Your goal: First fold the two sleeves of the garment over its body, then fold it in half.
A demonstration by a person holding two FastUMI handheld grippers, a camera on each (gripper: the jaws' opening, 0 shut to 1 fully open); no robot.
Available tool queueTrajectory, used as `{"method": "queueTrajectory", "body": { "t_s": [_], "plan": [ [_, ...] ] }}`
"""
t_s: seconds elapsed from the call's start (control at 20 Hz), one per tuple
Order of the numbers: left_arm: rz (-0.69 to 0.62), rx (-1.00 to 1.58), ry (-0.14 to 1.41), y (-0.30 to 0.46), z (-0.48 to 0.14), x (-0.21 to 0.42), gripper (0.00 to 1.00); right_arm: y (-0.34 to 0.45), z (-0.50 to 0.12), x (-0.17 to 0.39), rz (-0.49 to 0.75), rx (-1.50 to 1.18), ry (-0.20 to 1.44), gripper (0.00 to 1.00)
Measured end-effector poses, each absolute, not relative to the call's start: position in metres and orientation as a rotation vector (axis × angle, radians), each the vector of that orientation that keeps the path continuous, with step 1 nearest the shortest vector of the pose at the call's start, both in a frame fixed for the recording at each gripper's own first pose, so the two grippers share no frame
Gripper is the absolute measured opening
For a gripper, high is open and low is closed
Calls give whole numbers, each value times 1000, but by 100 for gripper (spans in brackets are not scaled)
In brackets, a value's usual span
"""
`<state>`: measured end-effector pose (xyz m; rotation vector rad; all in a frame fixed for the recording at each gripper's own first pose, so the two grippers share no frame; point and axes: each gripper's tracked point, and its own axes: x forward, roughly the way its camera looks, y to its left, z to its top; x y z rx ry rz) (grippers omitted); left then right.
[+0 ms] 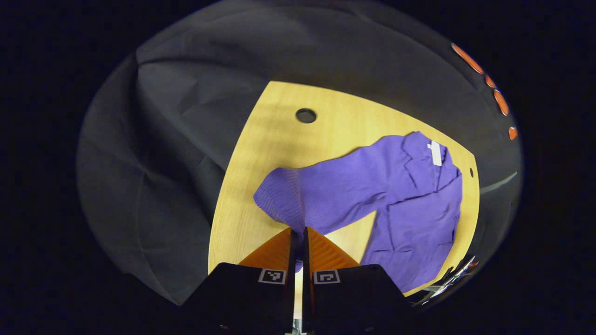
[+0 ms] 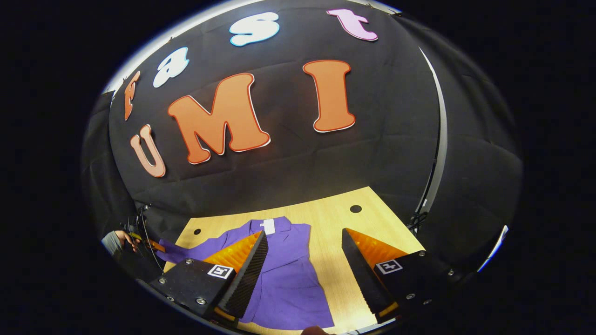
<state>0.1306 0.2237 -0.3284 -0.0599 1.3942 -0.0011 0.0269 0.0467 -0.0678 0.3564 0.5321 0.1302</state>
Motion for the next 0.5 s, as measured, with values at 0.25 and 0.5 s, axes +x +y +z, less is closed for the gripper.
{"method": "queueTrajectory", "body": {
  "t_s": [0.25, 0.5],
  "plan": [
    [-134, 5, 1313, 153, -262, 162, 7, 36, -77, 31, 164, 410, 534, 95],
    [-271, 56, 1267, 52, -229, 181, 8, 17, -86, 31, 177, 458, 531, 95]
  ]
}}
